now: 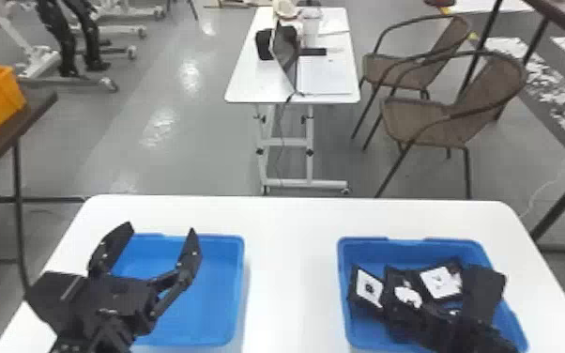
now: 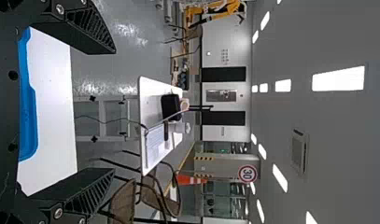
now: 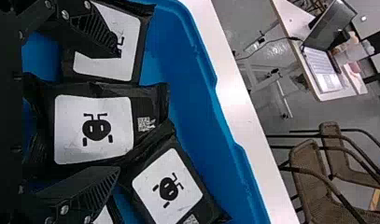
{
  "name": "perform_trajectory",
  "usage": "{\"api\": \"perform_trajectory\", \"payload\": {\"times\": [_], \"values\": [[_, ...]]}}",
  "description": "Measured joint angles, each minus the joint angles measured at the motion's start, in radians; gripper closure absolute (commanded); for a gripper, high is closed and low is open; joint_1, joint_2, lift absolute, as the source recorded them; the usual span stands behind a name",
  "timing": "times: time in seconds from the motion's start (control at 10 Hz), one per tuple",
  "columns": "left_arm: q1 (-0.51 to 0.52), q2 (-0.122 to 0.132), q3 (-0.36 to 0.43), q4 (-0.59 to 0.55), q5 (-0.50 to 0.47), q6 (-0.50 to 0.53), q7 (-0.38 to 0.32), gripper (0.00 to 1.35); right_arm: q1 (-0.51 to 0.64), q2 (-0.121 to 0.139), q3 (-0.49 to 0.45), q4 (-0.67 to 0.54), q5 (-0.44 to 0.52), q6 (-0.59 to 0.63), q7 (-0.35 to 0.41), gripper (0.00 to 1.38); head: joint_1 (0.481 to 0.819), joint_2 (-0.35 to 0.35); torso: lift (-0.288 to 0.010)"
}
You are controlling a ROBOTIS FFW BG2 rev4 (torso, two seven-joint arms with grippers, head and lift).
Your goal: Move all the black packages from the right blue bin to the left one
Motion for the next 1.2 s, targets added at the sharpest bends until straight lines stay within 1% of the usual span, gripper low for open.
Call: {"api": "perform_trajectory", "payload": {"times": [0.2,0.3,0.4,0.5,0.6,0.7,0.8,1.2], "values": [[-0.001,0.002,0.0,0.0,0.001,0.002,0.0,0.12,-0.008,0.0,0.008,0.035,0.004,-0.028,-0.008,0.15,0.695,0.051,-0.039],[-0.001,0.002,0.0,0.0,0.001,0.002,0.0,0.12,-0.011,0.0,0.014,0.05,0.005,-0.044,-0.035,0.16,0.695,0.049,-0.039],[-0.001,0.003,0.0,0.0,0.001,0.003,-0.001,0.12,-0.012,0.0,0.017,0.063,-0.009,-0.05,-0.069,0.22,0.695,0.043,-0.039],[-0.001,0.003,0.0,0.0,0.001,0.003,-0.002,0.12,-0.013,0.0,0.017,0.074,-0.027,-0.05,-0.09,0.54,0.695,0.04,-0.039],[-0.001,0.003,0.0,0.0,0.0,0.003,-0.002,0.12,-0.016,0.0,0.015,0.092,-0.062,-0.044,-0.094,1.03,0.695,0.046,-0.039],[-0.001,0.004,0.0,0.0,0.0,0.003,-0.002,0.13,-0.015,0.0,0.012,0.101,-0.097,-0.043,-0.098,1.1,0.695,0.049,-0.039],[-0.001,0.005,0.0,0.0,-0.001,0.003,-0.002,0.14,-0.003,0.0,0.013,0.085,-0.111,-0.052,-0.116,1.1,0.695,0.05,-0.039],[-0.002,0.003,0.0,0.003,0.008,0.001,-0.002,0.14,0.029,0.0,0.015,0.009,-0.162,-0.068,-0.121,1.11,0.695,0.055,-0.039]]}}
